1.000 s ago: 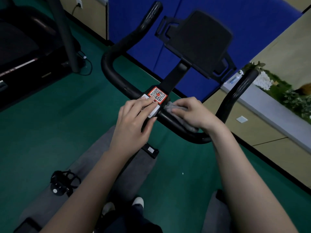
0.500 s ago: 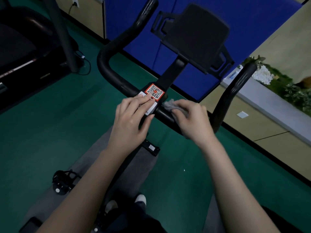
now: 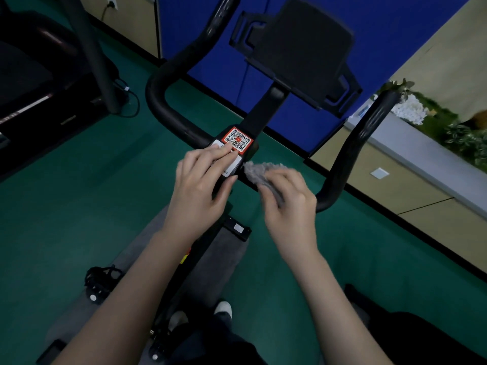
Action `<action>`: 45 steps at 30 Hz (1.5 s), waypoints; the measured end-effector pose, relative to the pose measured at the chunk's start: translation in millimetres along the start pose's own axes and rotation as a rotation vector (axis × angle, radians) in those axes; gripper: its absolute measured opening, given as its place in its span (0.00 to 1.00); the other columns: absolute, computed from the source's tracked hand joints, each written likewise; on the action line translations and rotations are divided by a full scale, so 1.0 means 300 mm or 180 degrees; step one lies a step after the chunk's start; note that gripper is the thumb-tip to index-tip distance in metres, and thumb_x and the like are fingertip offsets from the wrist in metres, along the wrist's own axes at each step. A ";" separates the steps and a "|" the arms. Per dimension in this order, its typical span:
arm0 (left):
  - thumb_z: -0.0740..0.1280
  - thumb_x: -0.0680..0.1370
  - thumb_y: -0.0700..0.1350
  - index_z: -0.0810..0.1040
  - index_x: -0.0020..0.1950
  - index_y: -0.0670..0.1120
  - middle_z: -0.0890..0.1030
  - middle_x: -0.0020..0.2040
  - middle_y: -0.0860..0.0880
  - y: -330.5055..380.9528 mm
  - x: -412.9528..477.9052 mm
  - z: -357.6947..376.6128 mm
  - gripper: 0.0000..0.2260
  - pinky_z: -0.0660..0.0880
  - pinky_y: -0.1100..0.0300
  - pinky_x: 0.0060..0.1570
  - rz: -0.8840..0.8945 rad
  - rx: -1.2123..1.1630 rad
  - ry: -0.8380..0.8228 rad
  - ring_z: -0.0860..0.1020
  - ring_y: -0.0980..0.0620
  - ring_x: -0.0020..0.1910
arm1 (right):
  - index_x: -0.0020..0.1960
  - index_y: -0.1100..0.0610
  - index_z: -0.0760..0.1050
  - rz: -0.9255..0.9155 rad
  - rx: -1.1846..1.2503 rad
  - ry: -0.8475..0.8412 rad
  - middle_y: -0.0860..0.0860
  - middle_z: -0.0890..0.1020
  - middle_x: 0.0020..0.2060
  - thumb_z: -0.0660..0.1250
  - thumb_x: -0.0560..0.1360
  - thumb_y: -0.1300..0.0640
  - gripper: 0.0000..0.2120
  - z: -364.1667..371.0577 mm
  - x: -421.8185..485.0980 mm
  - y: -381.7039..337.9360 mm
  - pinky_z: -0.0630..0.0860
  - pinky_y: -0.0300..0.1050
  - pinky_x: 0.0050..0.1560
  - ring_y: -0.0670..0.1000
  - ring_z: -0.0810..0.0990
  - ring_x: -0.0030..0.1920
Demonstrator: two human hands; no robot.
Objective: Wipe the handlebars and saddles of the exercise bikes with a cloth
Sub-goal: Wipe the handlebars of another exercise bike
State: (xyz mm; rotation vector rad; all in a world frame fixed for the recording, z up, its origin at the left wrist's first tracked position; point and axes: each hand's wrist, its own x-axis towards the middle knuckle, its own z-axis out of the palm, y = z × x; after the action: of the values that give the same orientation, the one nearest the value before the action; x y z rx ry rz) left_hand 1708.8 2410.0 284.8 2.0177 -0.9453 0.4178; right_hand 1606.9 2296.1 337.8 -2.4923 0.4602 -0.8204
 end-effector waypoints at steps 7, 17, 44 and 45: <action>0.66 0.78 0.44 0.77 0.64 0.43 0.76 0.64 0.51 0.006 -0.002 0.001 0.15 0.62 0.58 0.60 -0.0069 0.0022 -0.0039 0.69 0.50 0.63 | 0.52 0.60 0.80 0.1577 0.1188 0.0109 0.49 0.83 0.45 0.66 0.76 0.63 0.06 0.058 -0.253 -0.051 0.79 0.48 0.50 0.45 0.82 0.46; 0.66 0.78 0.44 0.72 0.69 0.46 0.72 0.69 0.53 -0.009 0.012 -0.079 0.19 0.58 0.60 0.63 0.0089 0.0077 -0.0751 0.66 0.51 0.67 | 0.60 0.63 0.74 0.3787 0.4140 0.1261 0.57 0.81 0.53 0.63 0.78 0.67 0.11 0.212 -0.074 -0.135 0.79 0.41 0.53 0.50 0.82 0.53; 0.69 0.77 0.46 0.81 0.59 0.42 0.81 0.58 0.49 0.074 0.098 0.000 0.13 0.65 0.52 0.65 0.0729 0.0084 -0.0939 0.75 0.47 0.63 | 0.54 0.69 0.77 0.4112 0.4392 0.1142 0.56 0.85 0.38 0.62 0.76 0.71 0.08 0.059 -0.095 -0.040 0.81 0.45 0.45 0.51 0.84 0.38; 0.69 0.77 0.48 0.80 0.59 0.42 0.80 0.59 0.49 0.065 0.096 0.003 0.14 0.64 0.53 0.66 0.0717 0.0099 -0.0971 0.74 0.47 0.64 | 0.54 0.69 0.77 0.4142 0.4359 0.1084 0.57 0.84 0.40 0.63 0.76 0.71 0.09 0.067 -0.088 -0.047 0.81 0.47 0.48 0.52 0.83 0.41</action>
State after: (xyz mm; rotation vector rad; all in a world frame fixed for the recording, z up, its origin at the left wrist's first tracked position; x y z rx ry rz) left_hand 1713.1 2388.8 311.9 2.0459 -1.3691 0.2487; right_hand 1601.4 2326.2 318.7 -0.5274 0.9848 -0.5782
